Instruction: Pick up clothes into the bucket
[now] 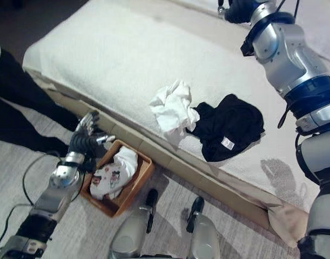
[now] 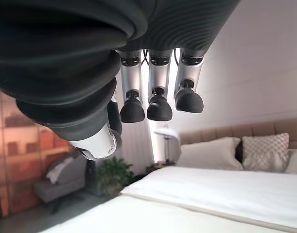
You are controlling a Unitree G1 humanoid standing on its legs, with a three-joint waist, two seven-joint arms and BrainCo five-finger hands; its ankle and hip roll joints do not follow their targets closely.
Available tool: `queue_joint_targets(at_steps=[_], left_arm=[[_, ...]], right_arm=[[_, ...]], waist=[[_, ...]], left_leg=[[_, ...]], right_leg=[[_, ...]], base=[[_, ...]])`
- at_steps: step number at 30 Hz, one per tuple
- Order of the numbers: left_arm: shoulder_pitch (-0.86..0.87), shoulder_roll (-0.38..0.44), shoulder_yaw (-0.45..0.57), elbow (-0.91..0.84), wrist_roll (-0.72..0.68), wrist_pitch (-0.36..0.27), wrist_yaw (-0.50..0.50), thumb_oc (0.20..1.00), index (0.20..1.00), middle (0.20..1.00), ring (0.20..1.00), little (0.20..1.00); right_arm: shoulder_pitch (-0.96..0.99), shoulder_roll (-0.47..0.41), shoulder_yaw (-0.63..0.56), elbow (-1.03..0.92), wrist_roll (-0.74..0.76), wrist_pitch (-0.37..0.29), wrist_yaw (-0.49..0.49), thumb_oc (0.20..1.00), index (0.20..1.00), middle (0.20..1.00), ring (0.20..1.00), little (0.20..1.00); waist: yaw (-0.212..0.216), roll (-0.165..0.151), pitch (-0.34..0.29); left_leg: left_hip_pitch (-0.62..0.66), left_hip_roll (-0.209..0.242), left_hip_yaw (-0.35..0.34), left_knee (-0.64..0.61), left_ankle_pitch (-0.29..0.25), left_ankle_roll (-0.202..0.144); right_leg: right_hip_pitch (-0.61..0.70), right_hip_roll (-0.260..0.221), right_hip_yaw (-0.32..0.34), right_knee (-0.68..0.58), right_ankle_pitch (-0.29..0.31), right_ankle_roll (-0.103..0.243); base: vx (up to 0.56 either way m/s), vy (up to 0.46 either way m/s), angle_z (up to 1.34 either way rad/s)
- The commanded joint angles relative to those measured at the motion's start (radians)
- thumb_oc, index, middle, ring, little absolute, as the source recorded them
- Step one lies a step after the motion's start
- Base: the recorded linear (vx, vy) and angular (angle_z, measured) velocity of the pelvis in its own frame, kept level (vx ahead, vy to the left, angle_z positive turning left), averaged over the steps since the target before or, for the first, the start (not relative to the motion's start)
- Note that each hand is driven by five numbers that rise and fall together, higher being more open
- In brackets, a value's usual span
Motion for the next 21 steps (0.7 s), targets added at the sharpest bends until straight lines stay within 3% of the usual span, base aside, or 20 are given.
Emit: queue_joint_targets(at_steps=[1, 10, 13, 21], left_arm=[[0.038, 0.020, -0.026, -0.033, 0.041, -0.036, 0.012, 1.000, 1.000, 1.000, 1.000, 1.000], [0.111, -0.050, -0.073, 0.116, 0.049, -0.002, 0.007, 1.000, 1.000, 1.000, 1.000, 1.000], [0.176, -0.080, -0.082, 0.193, 0.043, 0.014, -0.001, 1.000, 1.000, 1.000, 1.000, 1.000], [0.244, -0.136, -0.070, 0.359, 0.014, 0.033, 0.028, 1.000, 1.000, 1.000, 1.000, 1.000]], right_arm=[[-0.013, 0.024, 0.040, 0.078, 0.057, -0.016, 0.025, 1.000, 1.000, 1.000, 1.000, 1.000], [0.039, 0.065, 0.009, 0.339, 0.007, 0.012, 0.005, 1.000, 1.000, 1.000, 1.000, 1.000], [0.103, 0.060, -0.061, 0.478, -0.057, 0.033, -0.046, 1.000, 1.000, 1.000, 1.000, 1.000], [0.229, 0.036, -0.205, 0.601, -0.078, 0.063, -0.118, 1.000, 1.000, 1.000, 1.000, 1.000]], waist=[[-0.020, -0.053, -0.074], [0.002, -0.038, -0.035], [0.031, -0.014, 0.010], [0.077, 0.045, 0.110]], left_leg=[[-0.033, 0.004, 0.032, 0.061, -0.076, 0.008], [-0.092, -0.004, 0.017, 0.074, -0.060, 0.013], [-0.126, -0.015, -0.002, 0.084, -0.054, 0.016], [-0.222, -0.047, -0.046, 0.144, -0.044, 0.024]], right_leg=[[0.030, -0.034, -0.009, 0.030, -0.034, 0.075], [-0.019, -0.044, -0.027, 0.048, -0.029, 0.070], [-0.037, -0.053, -0.044, 0.071, -0.040, 0.066], [-0.116, -0.092, -0.074, 0.171, -0.069, 0.050]], base=[[-0.01, -0.001, -0.16], [-0.05, -0.006, -0.04], [-0.04, -0.008, 0.18], [-0.04, -0.022, 0.25]])
